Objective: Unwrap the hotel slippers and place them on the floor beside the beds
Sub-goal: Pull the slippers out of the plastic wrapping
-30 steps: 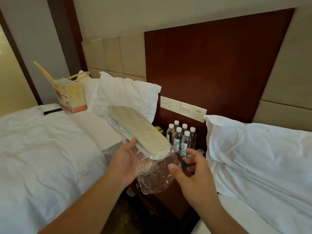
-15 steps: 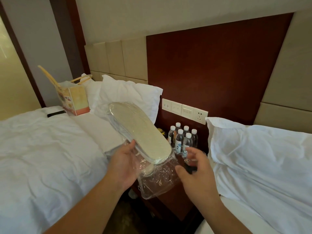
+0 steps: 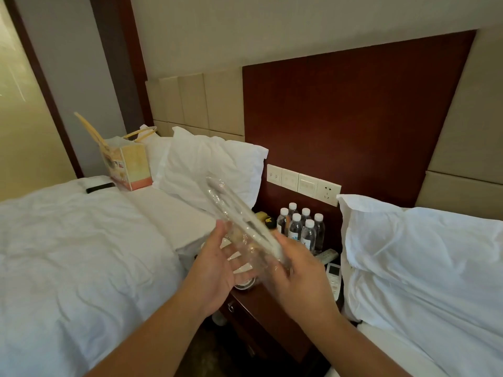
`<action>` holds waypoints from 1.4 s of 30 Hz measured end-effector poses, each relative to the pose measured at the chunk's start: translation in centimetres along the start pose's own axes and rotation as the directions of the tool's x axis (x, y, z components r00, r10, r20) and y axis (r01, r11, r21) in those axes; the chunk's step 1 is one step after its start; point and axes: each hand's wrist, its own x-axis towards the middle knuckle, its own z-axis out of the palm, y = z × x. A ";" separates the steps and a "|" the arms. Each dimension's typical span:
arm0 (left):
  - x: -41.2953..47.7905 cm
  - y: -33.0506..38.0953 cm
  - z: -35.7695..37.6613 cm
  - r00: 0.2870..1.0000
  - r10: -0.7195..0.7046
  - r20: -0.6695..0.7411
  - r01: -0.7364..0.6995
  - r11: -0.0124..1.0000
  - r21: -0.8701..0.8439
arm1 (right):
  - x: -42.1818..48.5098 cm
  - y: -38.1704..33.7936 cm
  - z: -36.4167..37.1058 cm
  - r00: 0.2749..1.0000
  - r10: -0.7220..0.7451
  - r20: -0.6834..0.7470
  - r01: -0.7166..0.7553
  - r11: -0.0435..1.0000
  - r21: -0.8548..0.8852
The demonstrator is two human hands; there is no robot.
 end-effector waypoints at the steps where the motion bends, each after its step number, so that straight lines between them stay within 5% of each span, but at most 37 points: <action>1: 0.0 0.0 -0.2 0.999 -0.010 -0.051 0.011 1.000 0.004 | 0.1 -0.3 -0.1 0.991 0.128 -0.030 -0.122 0.981 0.152; 4: 0.1 -0.2 -1.0 0.975 -0.012 -0.221 0.023 0.998 0.051 | 0.4 -0.6 -0.4 0.879 0.469 0.087 -0.419 0.673 0.609; 8: 0.2 -0.2 -1.8 0.923 -0.045 -0.381 0.072 0.996 0.058 | 0.7 -0.9 -1.4 0.775 0.510 0.373 -0.510 0.156 0.846; 10: 0.1 0.1 -1.9 0.931 -0.090 -0.353 0.103 0.995 0.018 | 0.7 -0.9 -1.8 0.765 0.477 0.433 -0.532 0.089 0.842; 18: 0.8 1.5 -1.5 0.992 0.043 -0.119 -0.073 0.962 -0.264 | 0.1 -1.8 -2.4 0.849 0.339 0.405 -0.506 0.303 0.807; 25: 0.8 1.9 -2.7 0.939 0.031 -0.344 -0.138 0.947 -0.289 | -0.2 -0.1 -2.4 0.882 0.355 0.310 -0.448 0.425 0.787; 30: 0.7 1.8 -3.0 0.931 0.072 -0.357 -0.198 0.922 -0.331 | -0.7 0.4 -1.7 0.972 0.236 -0.017 -0.177 0.773 0.610; 36: 0.6 2.3 -2.9 0.934 0.152 -0.325 -0.265 0.902 -0.341 | -0.9 0.2 -1.7 0.930 0.132 -0.343 -0.022 0.951 0.307; 39: 0.6 2.6 -2.9 0.938 0.171 -0.300 -0.273 0.900 -0.341 | -0.6 -0.7 -2.0 0.949 0.278 -0.146 -0.202 0.896 0.395; 42: 0.5 2.7 -3.1 0.949 0.191 -0.251 -0.270 0.905 -0.330 | -0.1 -1.8 -2.5 0.962 0.273 -0.003 -0.229 0.815 0.533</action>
